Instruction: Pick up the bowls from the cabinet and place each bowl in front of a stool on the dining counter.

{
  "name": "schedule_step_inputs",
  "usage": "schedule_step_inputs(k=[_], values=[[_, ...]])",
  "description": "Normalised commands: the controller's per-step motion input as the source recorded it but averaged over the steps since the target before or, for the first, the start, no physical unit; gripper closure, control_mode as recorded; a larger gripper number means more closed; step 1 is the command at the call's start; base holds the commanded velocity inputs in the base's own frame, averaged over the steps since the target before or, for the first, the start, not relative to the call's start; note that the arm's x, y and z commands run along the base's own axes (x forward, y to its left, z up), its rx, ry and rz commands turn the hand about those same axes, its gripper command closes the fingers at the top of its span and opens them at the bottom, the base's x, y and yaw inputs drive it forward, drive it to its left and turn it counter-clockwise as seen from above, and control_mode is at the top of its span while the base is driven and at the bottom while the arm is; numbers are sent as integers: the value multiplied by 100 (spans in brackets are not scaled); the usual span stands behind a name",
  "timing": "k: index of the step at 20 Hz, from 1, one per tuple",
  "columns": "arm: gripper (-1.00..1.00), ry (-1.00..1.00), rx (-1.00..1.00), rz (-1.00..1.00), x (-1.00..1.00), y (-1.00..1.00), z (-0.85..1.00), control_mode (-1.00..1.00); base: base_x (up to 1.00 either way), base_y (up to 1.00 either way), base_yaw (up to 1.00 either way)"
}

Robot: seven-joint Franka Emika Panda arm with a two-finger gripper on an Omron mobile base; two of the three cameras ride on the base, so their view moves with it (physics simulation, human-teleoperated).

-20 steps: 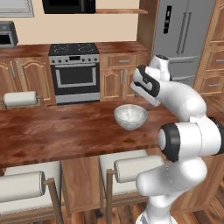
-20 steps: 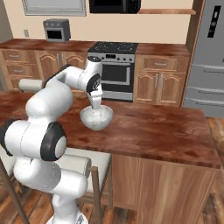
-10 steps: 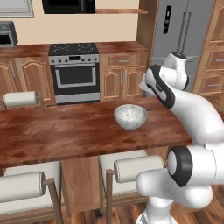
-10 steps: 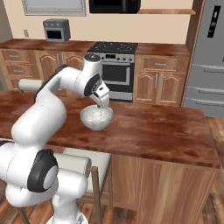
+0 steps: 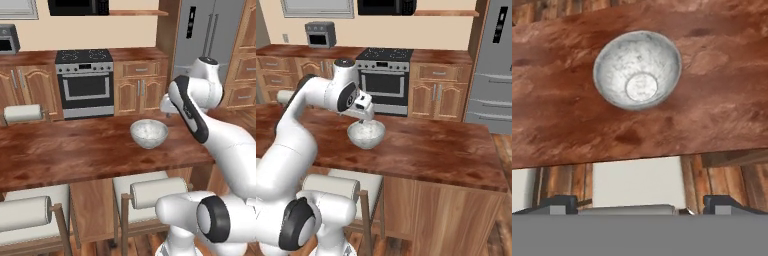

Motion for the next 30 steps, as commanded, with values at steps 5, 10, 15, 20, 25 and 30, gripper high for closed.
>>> schedule_step_inputs(k=[5,10,15,20,25,30], values=[[-100,0,-16,18,-64,54,65,-100,0,0,0],[-100,0,-5,5,-87,9,63,-100,0,0,0],[-100,0,0,0,-77,0,75,-100,0,0,0],[-100,0,0,0,-66,0,61,-100,0,0,0],[-100,-3,0,0,-64,-2,12,-100,0,0,0],[-100,-13,0,0,-56,-14,-33,-100,0,0,0]])
